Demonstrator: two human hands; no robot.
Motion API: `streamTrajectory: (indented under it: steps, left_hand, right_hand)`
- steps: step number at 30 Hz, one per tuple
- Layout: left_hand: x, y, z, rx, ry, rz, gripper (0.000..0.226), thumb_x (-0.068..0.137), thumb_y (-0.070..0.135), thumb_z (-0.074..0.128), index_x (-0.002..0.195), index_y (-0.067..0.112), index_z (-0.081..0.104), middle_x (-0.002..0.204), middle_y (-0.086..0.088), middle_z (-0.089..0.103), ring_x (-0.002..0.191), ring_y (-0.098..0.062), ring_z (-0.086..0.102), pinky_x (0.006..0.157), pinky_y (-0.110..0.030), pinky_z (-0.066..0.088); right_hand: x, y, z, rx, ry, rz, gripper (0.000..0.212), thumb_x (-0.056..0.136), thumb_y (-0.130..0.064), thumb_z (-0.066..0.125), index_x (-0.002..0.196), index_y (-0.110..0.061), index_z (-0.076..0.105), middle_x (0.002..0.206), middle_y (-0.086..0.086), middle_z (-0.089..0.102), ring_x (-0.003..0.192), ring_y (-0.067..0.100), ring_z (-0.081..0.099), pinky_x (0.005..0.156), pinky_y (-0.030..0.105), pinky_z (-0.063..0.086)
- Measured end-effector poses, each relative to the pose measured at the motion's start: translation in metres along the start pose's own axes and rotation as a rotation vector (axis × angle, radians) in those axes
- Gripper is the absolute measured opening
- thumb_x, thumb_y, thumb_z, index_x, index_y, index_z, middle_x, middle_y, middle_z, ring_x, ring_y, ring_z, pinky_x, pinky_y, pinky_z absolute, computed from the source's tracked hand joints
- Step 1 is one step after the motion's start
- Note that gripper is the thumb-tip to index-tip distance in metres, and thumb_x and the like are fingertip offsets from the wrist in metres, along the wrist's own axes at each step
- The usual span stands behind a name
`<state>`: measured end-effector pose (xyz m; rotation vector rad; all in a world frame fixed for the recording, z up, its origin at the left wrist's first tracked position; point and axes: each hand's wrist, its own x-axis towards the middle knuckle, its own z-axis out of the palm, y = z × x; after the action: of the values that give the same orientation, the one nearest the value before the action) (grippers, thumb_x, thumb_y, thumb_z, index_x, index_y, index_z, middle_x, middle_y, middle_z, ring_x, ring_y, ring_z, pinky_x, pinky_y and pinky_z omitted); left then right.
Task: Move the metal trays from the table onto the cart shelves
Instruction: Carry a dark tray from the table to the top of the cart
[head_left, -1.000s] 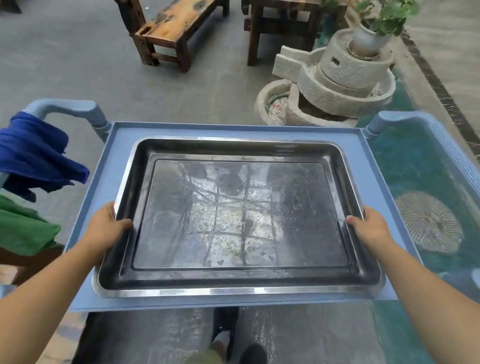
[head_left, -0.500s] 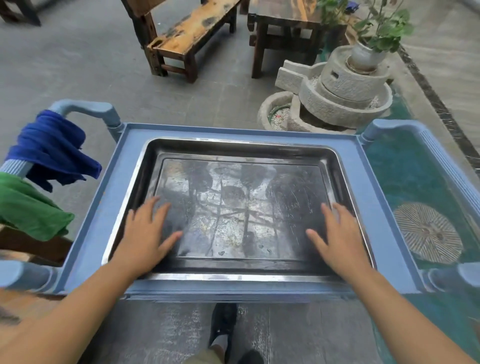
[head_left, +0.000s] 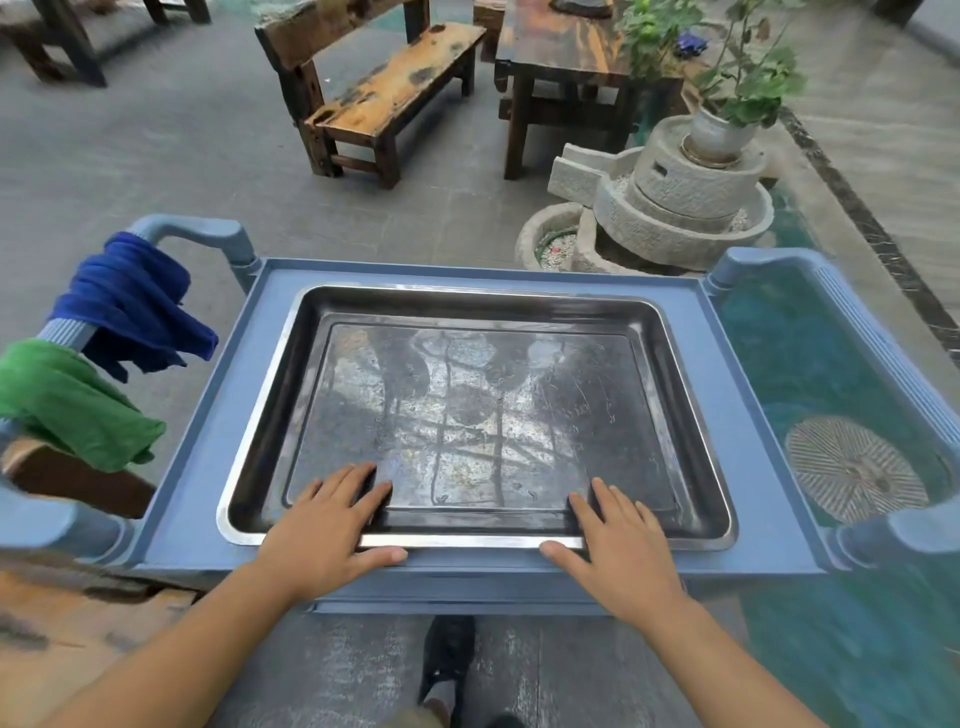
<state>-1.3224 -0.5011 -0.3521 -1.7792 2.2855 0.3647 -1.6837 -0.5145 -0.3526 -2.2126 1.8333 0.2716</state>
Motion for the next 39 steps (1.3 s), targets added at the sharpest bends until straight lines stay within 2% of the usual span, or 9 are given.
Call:
streamTrajectory:
  steps: [7,13,16,26,34,39]
  left_hand:
    - [-0.004,0.016,0.004,-0.005,0.023,-0.069,0.107,0.073,0.094,0.005,0.156,0.029,0.020,0.164,-0.001,0.015,0.150,-0.020,0.013,0.119,-0.046,0.019]
    - [-0.007,0.041,0.011,-0.036,0.032,-0.170,0.109,0.071,0.094,-0.001,0.156,0.028,0.018,0.164,-0.002,0.014,0.151,-0.021,0.010,0.119,-0.049,0.019]
    - [-0.007,0.049,0.012,-0.039,0.024,-0.202,0.110,0.071,0.094,-0.003,0.157,0.027,0.015,0.165,-0.002,0.011,0.151,-0.021,0.008,0.120,-0.050,0.019]
    - [0.001,0.059,0.011,-0.056,0.014,-0.243,0.112,0.070,0.094,-0.005,0.157,0.027,0.013,0.165,-0.003,0.009,0.152,-0.023,0.005,0.120,-0.050,0.018]
    - [0.006,0.067,0.009,-0.072,0.022,-0.256,0.109,0.072,0.093,-0.002,0.157,0.026,0.015,0.165,-0.004,0.010,0.151,-0.024,0.006,0.120,-0.052,0.019]
    - [0.006,0.066,0.010,-0.064,0.036,-0.253,0.108,0.074,0.092,-0.001,0.156,0.025,0.020,0.164,-0.005,0.015,0.151,-0.025,0.010,0.118,-0.052,0.023]
  right_hand:
    - [0.015,0.017,-0.006,0.013,-0.004,-0.048,0.108,0.069,-0.095,0.000,0.153,-0.033,0.025,0.164,0.001,0.013,0.151,0.019,0.011,0.120,0.043,0.014]
    - [0.041,0.038,-0.020,0.018,-0.068,-0.125,0.107,0.065,-0.097,0.010,0.152,-0.037,0.025,0.165,-0.003,0.009,0.151,0.015,0.009,0.122,0.043,0.001]
    - [0.051,0.045,-0.027,0.046,-0.086,-0.152,0.107,0.063,-0.098,0.017,0.152,-0.038,0.027,0.165,-0.003,0.011,0.150,0.014,0.010,0.121,0.041,0.005]
    - [0.068,0.056,-0.037,0.047,-0.105,-0.187,0.110,0.061,-0.098,0.020,0.151,-0.037,0.029,0.164,-0.005,0.011,0.150,0.013,0.010,0.120,0.039,0.010]
    - [0.085,0.064,-0.044,0.074,-0.132,-0.214,0.110,0.059,-0.098,0.027,0.150,-0.038,0.031,0.164,-0.008,0.012,0.150,0.013,0.012,0.119,0.041,0.012]
    - [0.086,0.066,-0.040,0.066,-0.114,-0.226,0.112,0.058,-0.100,0.025,0.150,-0.038,0.031,0.164,-0.008,0.013,0.150,0.013,0.013,0.120,0.041,0.013]
